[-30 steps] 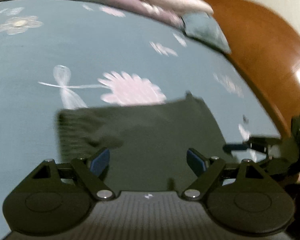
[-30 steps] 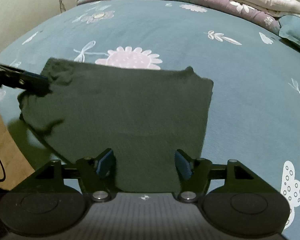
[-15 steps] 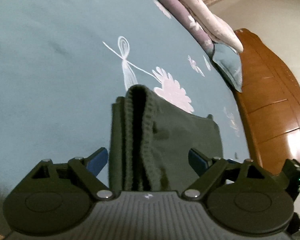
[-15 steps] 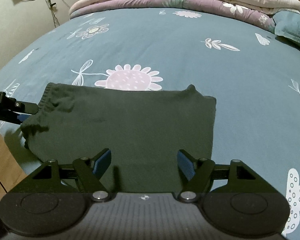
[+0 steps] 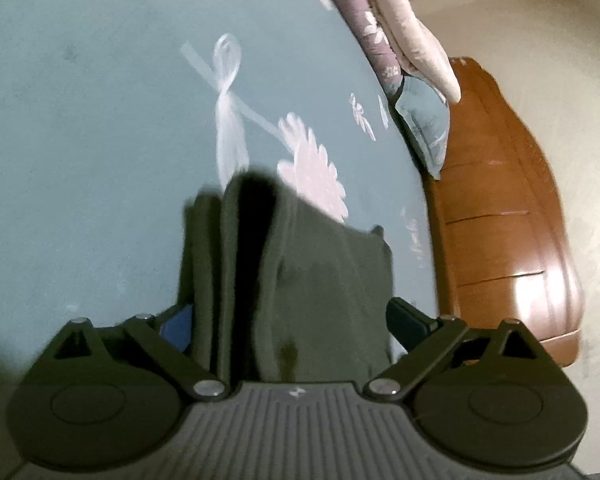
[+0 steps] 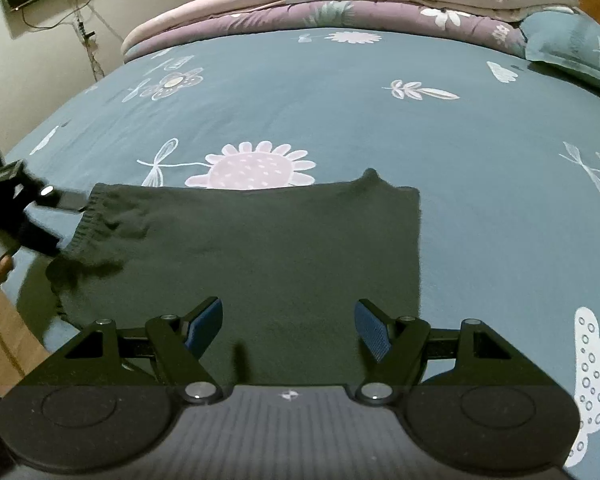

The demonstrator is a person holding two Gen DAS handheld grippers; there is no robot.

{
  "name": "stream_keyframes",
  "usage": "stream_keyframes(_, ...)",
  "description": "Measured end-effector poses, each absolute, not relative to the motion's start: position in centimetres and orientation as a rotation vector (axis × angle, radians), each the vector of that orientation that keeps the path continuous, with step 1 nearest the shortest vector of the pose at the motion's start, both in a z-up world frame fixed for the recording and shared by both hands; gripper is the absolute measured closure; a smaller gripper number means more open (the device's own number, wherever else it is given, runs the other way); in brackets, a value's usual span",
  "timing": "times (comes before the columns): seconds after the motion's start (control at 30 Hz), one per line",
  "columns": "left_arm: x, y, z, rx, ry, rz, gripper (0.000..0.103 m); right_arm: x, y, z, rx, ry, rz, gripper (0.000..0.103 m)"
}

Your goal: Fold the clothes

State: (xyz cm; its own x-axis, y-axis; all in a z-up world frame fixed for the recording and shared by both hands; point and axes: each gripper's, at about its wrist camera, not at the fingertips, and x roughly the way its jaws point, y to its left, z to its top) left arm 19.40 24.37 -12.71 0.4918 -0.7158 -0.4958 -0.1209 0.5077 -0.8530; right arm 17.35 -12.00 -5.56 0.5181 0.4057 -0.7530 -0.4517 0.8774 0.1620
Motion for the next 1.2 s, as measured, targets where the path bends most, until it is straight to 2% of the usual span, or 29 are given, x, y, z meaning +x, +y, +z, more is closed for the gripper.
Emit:
stream_keyframes(0.47, 22.3, 22.1, -11.9, -0.965, 1.027, -0.432, 0.004, 20.7, -16.4, -5.4, 0.216, 0.912, 0.612, 0.018)
stream_keyframes(0.67, 21.2, 22.5, -12.1, -1.014, 1.006, -0.404, 0.004, 22.4, -20.2, -7.6, 0.369, 0.98, 0.559, 0.011)
stream_keyframes(0.8, 21.7, 22.1, -11.6, -0.973, 1.026, -0.399, 0.004, 24.9, -21.7, -10.3, 0.541, 1.062, 0.604, 0.011)
stream_keyframes(0.87, 21.7, 22.2, -11.5, -0.957, 1.032, -0.406, 0.004, 26.1, -21.5, -11.3, 0.607, 1.079, 0.651, 0.0)
stream_keyframes(1.07, 22.2, 22.4, -11.4, -0.942, 1.044, -0.423, 0.004, 30.8, -18.8, -12.9, 0.721, 1.094, 0.781, 0.0)
stream_keyframes(1.2, 21.9, 22.6, -11.3, -0.926, 1.028, -0.441, 0.004, 30.3, -19.0, -13.3, 0.771, 1.147, 0.806, 0.0)
